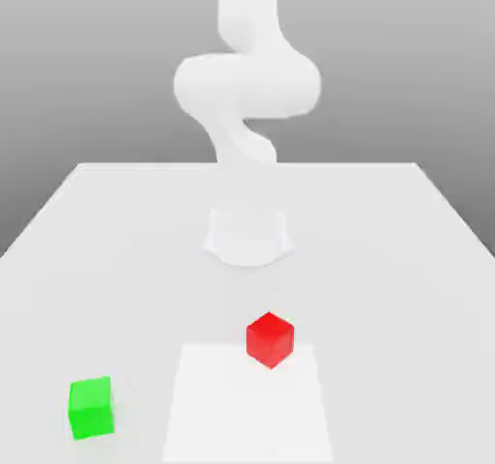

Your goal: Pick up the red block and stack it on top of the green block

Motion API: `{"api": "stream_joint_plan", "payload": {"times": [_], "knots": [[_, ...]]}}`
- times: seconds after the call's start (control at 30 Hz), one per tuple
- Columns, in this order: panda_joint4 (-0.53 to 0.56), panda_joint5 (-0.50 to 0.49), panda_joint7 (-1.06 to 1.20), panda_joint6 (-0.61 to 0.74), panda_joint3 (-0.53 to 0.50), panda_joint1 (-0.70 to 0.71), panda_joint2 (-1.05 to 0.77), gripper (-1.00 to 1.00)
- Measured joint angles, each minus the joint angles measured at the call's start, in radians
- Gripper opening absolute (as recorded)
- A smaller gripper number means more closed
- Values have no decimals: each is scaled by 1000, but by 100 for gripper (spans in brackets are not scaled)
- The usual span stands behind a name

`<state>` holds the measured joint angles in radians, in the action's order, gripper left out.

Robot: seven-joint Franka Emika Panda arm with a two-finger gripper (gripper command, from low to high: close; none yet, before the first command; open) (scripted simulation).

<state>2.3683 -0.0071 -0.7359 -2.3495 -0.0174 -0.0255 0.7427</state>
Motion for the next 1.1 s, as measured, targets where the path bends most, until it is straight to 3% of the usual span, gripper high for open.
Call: {"api": "stream_joint_plan", "payload": {"times": [0.53, 0.67, 0.77, 0.8, 1.1], "knots": [[541, -52, 538, -410, -124, -185, -496, 0], [579, 22, 669, -602, -116, -211, -739, 0], [567, 83, 717, -701, -42, -159, -856, 0], [563, 94, 725, -732, -23, -142, -892, -100], [569, 73, 711, -694, -33, -147, -849, -100]]}}
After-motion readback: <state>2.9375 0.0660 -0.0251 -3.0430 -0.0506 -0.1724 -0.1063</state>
